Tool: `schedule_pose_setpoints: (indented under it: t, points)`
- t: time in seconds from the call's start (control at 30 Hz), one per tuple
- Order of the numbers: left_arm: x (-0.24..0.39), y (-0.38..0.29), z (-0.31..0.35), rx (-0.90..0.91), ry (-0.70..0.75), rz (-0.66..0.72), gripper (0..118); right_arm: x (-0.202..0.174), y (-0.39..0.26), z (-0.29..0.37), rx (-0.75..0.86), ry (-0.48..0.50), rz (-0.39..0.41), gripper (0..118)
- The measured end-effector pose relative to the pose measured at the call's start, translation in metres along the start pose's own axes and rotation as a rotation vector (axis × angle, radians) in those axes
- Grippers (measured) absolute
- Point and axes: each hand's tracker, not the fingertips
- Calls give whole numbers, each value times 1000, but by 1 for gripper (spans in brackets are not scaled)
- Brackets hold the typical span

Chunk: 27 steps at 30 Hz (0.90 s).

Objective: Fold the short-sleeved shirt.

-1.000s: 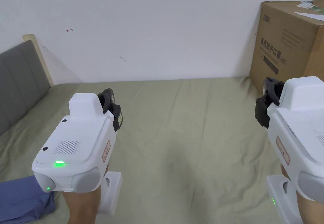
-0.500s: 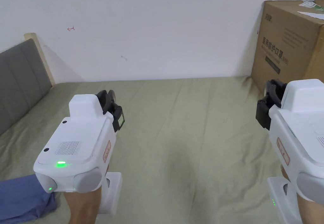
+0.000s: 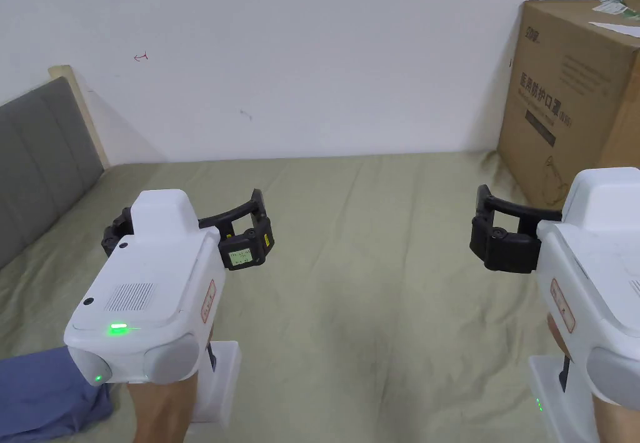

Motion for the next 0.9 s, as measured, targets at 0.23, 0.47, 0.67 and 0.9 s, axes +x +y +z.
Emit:
schedule_pose_setpoints:
  t: [0.23,0.47,0.67,0.9]
  points:
    - [-1,-2,1,5,1,0,118,-1,0,-1,1,1,3,118]
    - [-1,-1,2,7,-4,-3,118,-2,0,-1,2,2,1,118]
    - [4,2,7,2,-11,-7,118,-3,1,-1,4,5,4,118]
    - [3,1,7,1,-13,-12,118,-3,1,-1,5,6,5,118]
